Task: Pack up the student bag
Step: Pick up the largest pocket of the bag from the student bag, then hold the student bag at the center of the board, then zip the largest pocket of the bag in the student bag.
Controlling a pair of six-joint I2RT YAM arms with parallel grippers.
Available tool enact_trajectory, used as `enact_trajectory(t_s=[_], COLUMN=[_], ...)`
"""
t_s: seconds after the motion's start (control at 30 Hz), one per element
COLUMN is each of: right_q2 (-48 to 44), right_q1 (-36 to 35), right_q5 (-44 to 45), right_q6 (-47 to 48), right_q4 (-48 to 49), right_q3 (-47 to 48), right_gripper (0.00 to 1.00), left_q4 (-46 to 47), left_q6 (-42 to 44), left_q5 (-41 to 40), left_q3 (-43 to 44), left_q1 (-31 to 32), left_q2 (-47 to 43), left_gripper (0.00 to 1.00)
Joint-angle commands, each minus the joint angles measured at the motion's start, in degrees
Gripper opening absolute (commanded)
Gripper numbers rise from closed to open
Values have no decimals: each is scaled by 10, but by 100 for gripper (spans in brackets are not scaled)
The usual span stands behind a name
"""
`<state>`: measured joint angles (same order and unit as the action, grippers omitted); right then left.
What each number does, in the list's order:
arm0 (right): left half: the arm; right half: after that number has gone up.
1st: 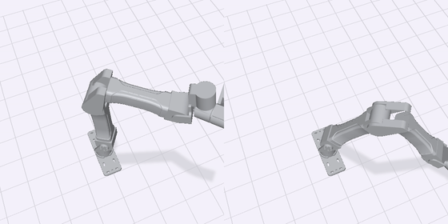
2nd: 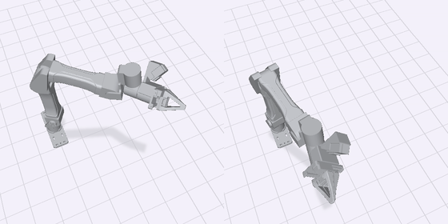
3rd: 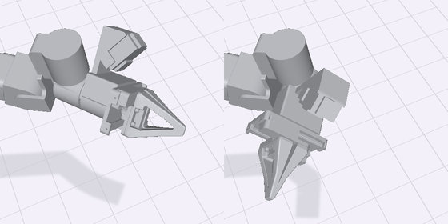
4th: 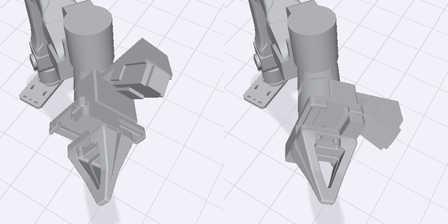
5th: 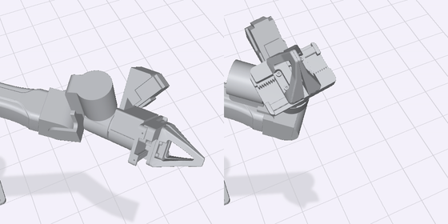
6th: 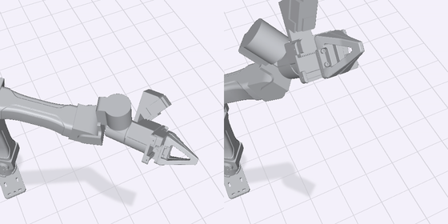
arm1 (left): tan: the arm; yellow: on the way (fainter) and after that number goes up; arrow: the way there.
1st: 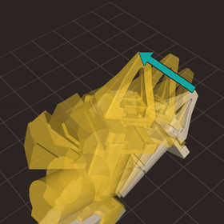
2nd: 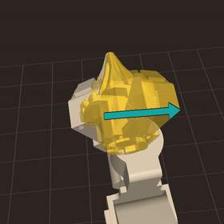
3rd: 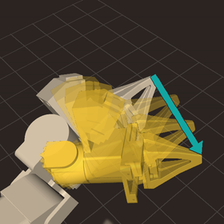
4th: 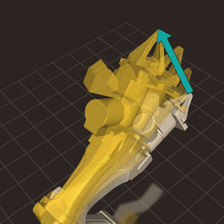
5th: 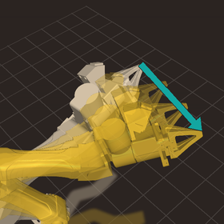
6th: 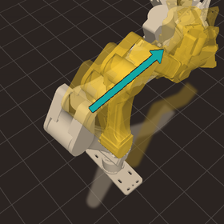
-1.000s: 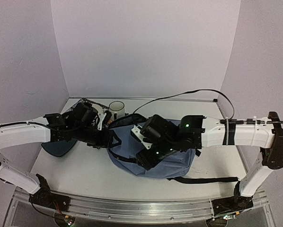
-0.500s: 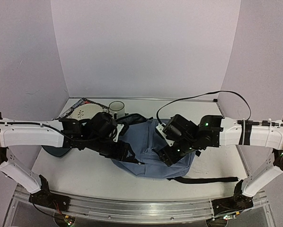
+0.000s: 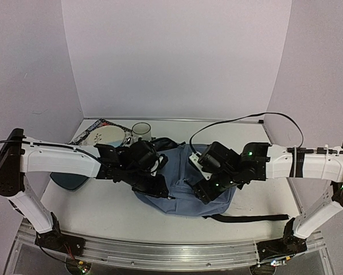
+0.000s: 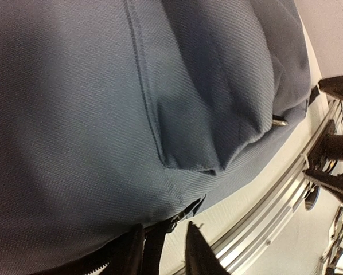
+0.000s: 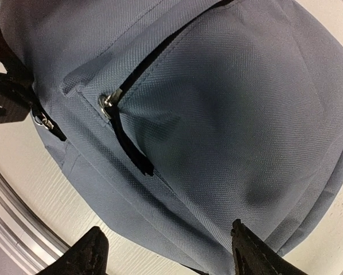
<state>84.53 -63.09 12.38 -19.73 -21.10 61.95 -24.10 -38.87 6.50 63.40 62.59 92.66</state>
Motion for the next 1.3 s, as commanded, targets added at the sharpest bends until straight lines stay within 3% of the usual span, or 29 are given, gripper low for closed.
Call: enact_trajectory(t_s=[0.0,0.1,0.33,0.63,0.73,0.9,1.1,1.27], right_q2=[-12,-2,17,88,99,71,12,-64], right_q1=[-1,0,-7,-19,-18,-18,2,72], right_q5=[-10,-33,-72,3,32,67,122,147], right_q6=[21,44,120,183,190,185,157,118], right_q4=[2,23,112,135,136,129,106,91], right_q3=[-5,-5,-25,-17,-20,-40,-81,-123], right_gripper=[75,76,77,71,48,3,0,0], left_q4=[6,7,6,6,6,-11,-32,-69], left_q6=[3,1,-21,-28,-29,-44,-59,-26], left_q5=[16,19,-9,3,-15,-37,-45,-59], left_q3=[33,29,19,30,26,3,-44,-55], left_q1=[8,10,9,9,8,-9,-82,-154], left_q2=[6,-2,-66,-83,-98,-112,-169,-198], left_gripper=[16,1,0,0,0,0,0,0])
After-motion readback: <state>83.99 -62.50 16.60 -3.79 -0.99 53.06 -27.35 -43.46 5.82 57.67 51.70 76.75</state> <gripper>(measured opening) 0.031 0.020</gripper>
